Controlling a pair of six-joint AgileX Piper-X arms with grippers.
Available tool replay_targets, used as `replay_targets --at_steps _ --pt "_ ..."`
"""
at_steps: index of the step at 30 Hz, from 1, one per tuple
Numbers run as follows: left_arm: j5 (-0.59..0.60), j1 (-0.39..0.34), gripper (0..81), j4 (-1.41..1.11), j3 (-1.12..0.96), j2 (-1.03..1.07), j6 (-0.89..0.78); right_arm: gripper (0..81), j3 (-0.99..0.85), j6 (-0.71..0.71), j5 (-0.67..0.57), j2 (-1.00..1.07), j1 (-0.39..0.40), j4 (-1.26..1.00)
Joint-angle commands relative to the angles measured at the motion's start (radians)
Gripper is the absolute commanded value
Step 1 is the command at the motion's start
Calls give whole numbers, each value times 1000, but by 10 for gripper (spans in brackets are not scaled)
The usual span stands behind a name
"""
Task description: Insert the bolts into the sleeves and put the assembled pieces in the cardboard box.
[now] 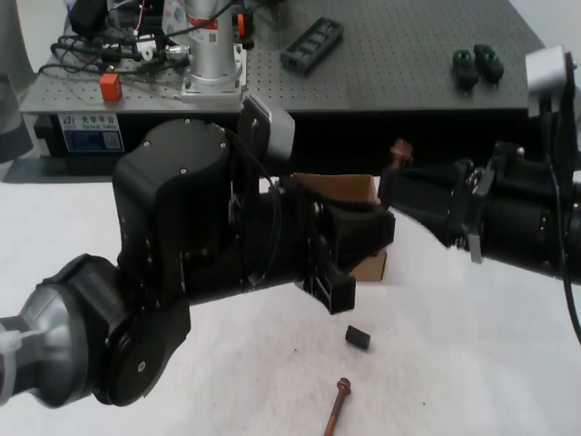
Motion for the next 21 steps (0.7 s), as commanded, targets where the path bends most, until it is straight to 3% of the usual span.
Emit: replay_targets --at_steps 1,3,7,11,17,21 --pt "-24 2 6 -49 -13 -15 -9 390 -2 -14 -25 0 6 12" --pt "-46 2 6 -48 -13 -15 -5 472 -2 -4 -5 -12 -10 20" --pt "-291 9 6 -14 -42 19 -15 432 -2 -58 -5 -72 -108 119" --pt "-361 67 6 260 -259 175 -51 426 -2 -226 62 -121 -195 319" --pt "-466 101 6 723 -773 555 121 418 -2 -400 280 -90 -176 531" --pt "-511 101 6 1047 -1079 760 209 393 -4 -426 321 -20 -133 591"
